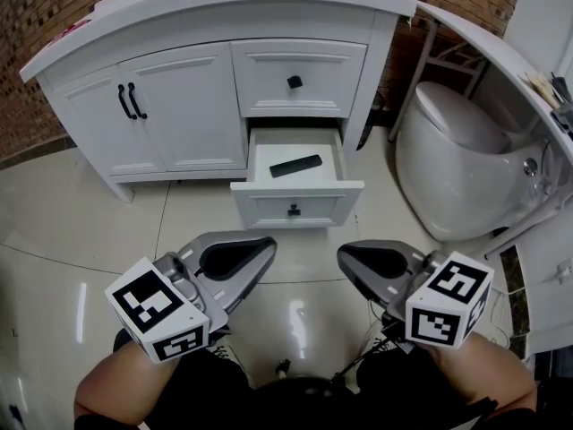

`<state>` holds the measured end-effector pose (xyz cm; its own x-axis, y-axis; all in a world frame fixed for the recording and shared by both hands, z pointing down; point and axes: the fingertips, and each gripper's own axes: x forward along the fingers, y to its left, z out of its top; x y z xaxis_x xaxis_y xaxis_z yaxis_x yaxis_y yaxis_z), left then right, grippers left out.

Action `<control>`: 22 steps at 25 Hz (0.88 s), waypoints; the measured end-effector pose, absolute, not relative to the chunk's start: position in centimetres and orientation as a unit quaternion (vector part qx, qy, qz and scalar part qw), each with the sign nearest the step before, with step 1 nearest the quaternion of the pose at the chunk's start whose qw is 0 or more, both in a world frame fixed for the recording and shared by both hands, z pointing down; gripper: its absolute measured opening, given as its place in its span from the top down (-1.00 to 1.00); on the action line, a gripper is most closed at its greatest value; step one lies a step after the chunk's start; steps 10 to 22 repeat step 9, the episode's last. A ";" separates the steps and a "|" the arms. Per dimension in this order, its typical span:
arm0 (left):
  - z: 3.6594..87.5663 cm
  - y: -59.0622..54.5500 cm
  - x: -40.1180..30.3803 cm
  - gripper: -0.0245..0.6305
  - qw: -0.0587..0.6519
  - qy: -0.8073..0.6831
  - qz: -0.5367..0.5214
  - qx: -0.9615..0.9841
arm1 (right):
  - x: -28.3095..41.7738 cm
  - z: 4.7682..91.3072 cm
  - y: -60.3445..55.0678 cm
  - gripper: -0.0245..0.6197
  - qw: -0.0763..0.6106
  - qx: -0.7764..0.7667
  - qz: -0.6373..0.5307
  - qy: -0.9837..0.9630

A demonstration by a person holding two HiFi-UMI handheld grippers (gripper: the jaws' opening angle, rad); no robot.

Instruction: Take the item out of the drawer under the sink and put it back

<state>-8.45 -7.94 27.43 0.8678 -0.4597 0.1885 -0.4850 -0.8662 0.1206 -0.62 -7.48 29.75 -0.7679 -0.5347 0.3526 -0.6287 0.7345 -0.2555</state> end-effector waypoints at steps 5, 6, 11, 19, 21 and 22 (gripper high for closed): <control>27.7 -8.1 -8.2 0.91 0.088 -0.243 0.078 0.963 | -0.6 29.8 -7.5 0.92 0.130 0.313 0.186 -0.922; 27.7 -8.0 -8.1 0.91 0.088 -0.242 0.079 0.963 | -0.6 29.7 -7.5 0.92 0.130 0.314 0.185 -0.922; 27.6 -8.0 -7.9 0.91 0.087 -0.239 0.081 0.964 | -0.6 29.7 -7.4 0.92 0.131 0.313 0.184 -0.922; 27.6 -8.0 -7.9 0.91 0.087 -0.239 0.081 0.964 | -0.6 29.7 -7.4 0.92 0.131 0.313 0.184 -0.922; 27.6 -8.0 -7.9 0.91 0.087 -0.239 0.081 0.964 | -0.6 29.7 -7.4 0.92 0.131 0.313 0.184 -0.922; 27.6 -8.0 -7.9 0.91 0.087 -0.239 0.081 0.964 | -0.6 29.7 -7.4 0.92 0.131 0.313 0.184 -0.922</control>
